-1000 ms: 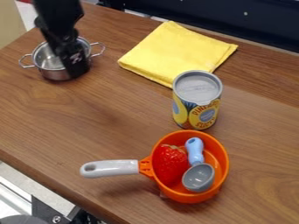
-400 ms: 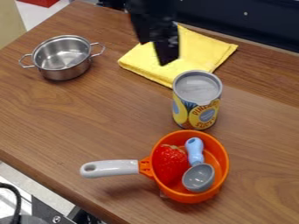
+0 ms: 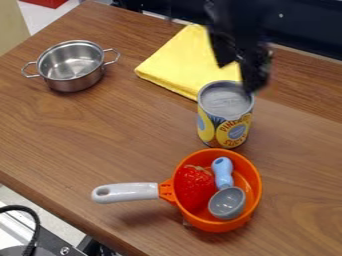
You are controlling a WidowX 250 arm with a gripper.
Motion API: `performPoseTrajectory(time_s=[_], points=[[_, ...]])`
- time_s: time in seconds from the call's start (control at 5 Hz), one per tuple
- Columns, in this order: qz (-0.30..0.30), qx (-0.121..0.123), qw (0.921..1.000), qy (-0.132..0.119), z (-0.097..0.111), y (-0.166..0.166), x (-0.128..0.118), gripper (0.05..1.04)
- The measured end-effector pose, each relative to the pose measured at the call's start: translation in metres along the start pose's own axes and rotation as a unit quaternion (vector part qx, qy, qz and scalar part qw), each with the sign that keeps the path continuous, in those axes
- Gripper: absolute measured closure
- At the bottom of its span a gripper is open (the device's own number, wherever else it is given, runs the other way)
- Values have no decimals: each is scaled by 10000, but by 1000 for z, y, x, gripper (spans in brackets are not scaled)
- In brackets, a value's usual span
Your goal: Moved the small tin from the Centre of the table to the left side
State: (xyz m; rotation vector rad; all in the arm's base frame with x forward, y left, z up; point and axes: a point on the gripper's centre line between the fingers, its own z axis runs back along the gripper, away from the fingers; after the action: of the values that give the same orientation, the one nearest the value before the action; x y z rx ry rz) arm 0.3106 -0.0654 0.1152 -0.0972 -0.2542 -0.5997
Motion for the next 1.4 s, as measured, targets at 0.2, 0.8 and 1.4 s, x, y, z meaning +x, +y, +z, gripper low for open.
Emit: performPoseTrajectory(time_s=[0.2, 0.8, 1.4], points=[[-79, -152, 9998, -117, -12, -13, 16, 85], [-630, -190, 9978, 37, -35, -23, 22, 85], [-1262, -54, 9893, 733, -42, -11, -8, 85]])
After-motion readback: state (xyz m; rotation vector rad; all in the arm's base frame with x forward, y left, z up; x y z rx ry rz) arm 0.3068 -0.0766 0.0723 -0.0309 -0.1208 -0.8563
